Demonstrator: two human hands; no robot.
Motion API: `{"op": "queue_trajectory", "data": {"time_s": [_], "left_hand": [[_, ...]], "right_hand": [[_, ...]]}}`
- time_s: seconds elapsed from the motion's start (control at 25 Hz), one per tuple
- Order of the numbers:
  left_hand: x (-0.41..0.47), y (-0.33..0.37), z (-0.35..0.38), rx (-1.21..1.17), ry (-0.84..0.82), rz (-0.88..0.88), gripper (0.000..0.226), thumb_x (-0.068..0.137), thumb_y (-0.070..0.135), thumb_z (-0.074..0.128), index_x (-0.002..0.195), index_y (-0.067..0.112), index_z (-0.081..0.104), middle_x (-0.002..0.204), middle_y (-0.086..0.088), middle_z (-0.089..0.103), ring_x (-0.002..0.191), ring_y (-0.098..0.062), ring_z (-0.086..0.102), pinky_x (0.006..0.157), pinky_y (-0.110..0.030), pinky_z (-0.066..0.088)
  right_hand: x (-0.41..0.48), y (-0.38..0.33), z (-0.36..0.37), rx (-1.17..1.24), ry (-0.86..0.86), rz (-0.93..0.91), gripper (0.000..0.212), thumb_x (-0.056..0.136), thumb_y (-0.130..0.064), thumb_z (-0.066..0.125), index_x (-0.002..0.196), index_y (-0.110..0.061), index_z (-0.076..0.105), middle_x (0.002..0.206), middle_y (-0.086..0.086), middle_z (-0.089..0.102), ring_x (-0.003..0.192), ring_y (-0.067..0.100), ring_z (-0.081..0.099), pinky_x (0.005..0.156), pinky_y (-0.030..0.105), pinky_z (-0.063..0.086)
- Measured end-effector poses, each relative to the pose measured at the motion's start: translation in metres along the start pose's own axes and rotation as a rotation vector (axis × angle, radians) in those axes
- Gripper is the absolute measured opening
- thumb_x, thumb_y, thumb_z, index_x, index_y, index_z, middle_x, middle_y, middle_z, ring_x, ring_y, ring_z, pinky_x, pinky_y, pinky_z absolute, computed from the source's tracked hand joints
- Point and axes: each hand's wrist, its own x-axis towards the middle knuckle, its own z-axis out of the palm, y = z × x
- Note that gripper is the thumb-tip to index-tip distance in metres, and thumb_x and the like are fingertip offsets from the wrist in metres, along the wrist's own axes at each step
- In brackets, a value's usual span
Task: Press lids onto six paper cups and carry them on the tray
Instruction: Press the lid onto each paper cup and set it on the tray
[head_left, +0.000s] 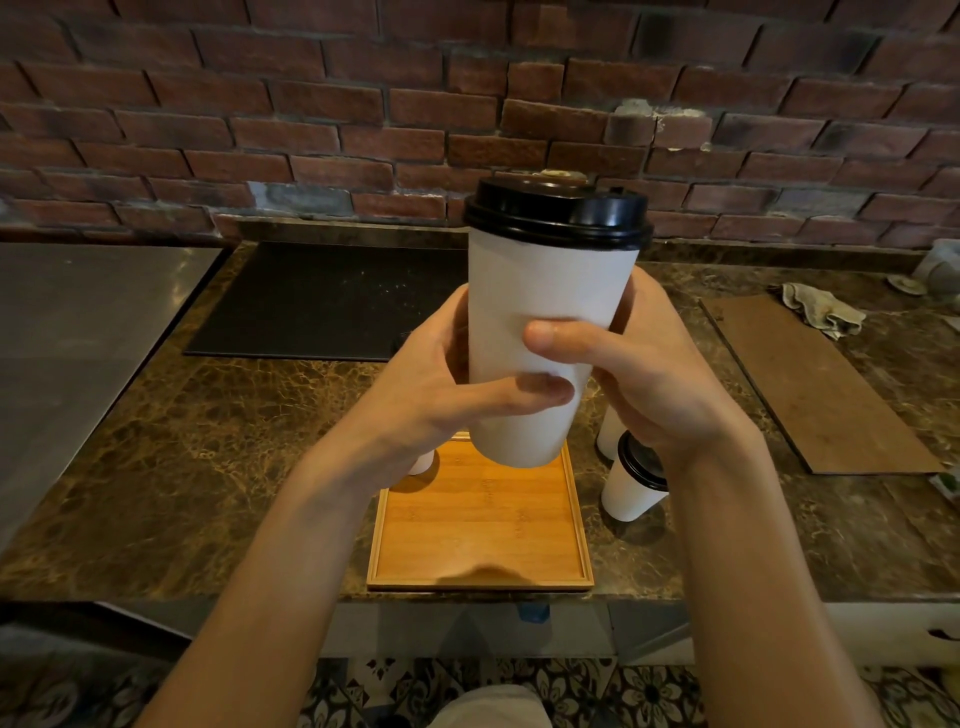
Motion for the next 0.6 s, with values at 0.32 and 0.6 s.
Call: {"op": "queue_trajectory", "data": {"time_s": [0.32,0.6], "left_hand": [[0.002,-0.002,0.002,0.002,0.100,0.008,0.065,0.057,0.031,0.077,0.117,0.031,0.051,0.104,0.017,0.067,0.100,-0.006,0.064,0.072,-0.016,0.052],[0.005,-0.002,0.000,0.057,0.224,0.008,0.073,0.056,0.024,0.081,0.120,0.036,0.048,0.111,0.014,0.065,0.105,-0.005,0.062,0.078,-0.021,0.055]], "right_hand": [[-0.001,-0.010,0.002,-0.167,0.028,0.016,0.075,0.064,-0.041,0.081,0.130,-0.020,0.051,0.114,-0.005,0.065,0.106,0.009,0.065,0.082,0.026,0.056],[0.000,-0.018,0.018,-0.338,0.219,-0.010,0.078,0.064,-0.052,0.081,0.129,-0.030,0.044,0.114,-0.016,0.057,0.102,0.000,0.058,0.079,0.023,0.056]]}}
